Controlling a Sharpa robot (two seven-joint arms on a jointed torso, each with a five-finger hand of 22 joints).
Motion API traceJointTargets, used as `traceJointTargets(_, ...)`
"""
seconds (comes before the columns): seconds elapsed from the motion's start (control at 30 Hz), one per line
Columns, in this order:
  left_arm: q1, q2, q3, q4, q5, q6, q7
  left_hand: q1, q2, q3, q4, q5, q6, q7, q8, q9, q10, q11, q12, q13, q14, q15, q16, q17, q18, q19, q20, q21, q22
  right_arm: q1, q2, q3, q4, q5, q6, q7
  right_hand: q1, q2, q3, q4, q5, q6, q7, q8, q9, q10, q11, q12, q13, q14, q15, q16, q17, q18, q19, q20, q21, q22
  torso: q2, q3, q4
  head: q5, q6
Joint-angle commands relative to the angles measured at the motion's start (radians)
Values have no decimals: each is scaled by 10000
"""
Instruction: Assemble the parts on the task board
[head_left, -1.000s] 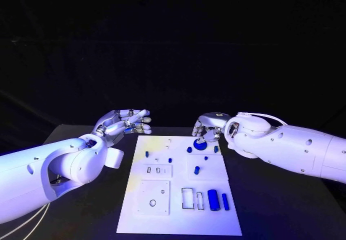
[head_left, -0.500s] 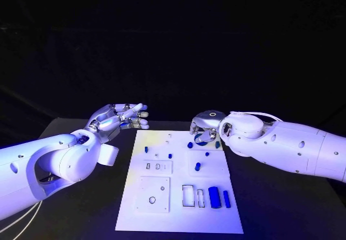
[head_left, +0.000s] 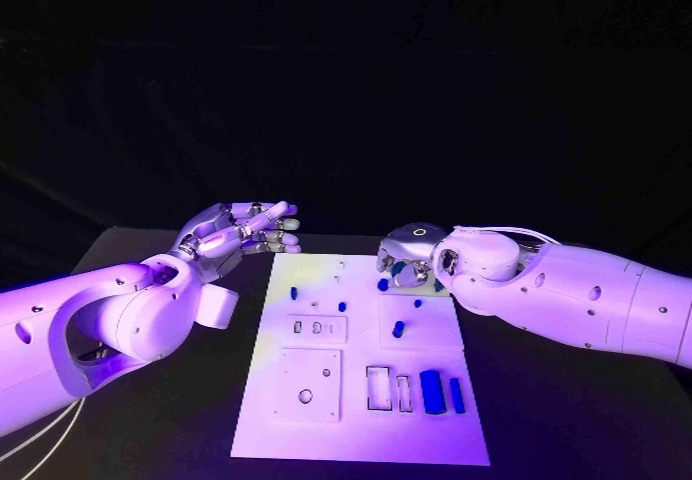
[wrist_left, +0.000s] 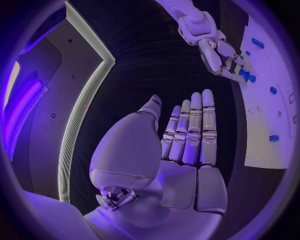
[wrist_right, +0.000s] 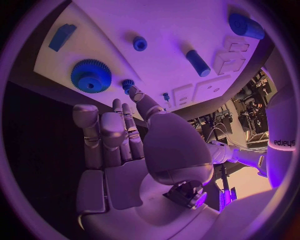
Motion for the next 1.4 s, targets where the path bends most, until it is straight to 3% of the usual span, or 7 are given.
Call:
traceJointTargets(0.03, 37, -2, 6, 42, 21, 203, 57, -78, 13, -50, -14, -33, 15, 76, -59, -8, -19, 32, -34, -11, -81, -3, -55, 16, -5, -54, 1, -64, -16, -26, 38, -1, -8, -197, 167, -67, -4, -6, 67, -1, 35, -14, 34, -48, 16, -51, 3, 38, -17, 307, 78, 92, 73, -98, 120, 3, 67, 70, 45, -5, 14, 1, -6)
traceJointTargets(0.93, 121, 1, 6, 92, 21, 210, 6, -77, 19, -69, -18, -33, 5, 100, -83, -16, -34, 49, -60, -19, -87, 7, -71, 26, -1, -65, 11, -70, -23, -123, 229, -5, -200, -184, 271, -52, -80, 191, 445, 63, 101, 171, 43, -7, 98, -106, 18, 100, -114, 231, 93, 457, 350, -132, 229, 27, 229, 363, 90, -19, 27, 28, -60)
traceJointTargets(1.4, 139, -1, 6, 100, 21, 209, -23, -74, 27, -70, -19, -32, 4, 104, -88, -18, -37, 52, -66, -21, -89, 9, -75, 29, -1, -67, 14, -72, -25, -215, 320, -5, -363, -168, 411, -19, -131, 252, 553, 102, 87, 238, 35, 5, 124, -101, 11, 117, -138, 208, 91, 506, 368, -133, 230, 31, 245, 398, 94, -10, 11, 58, -155)
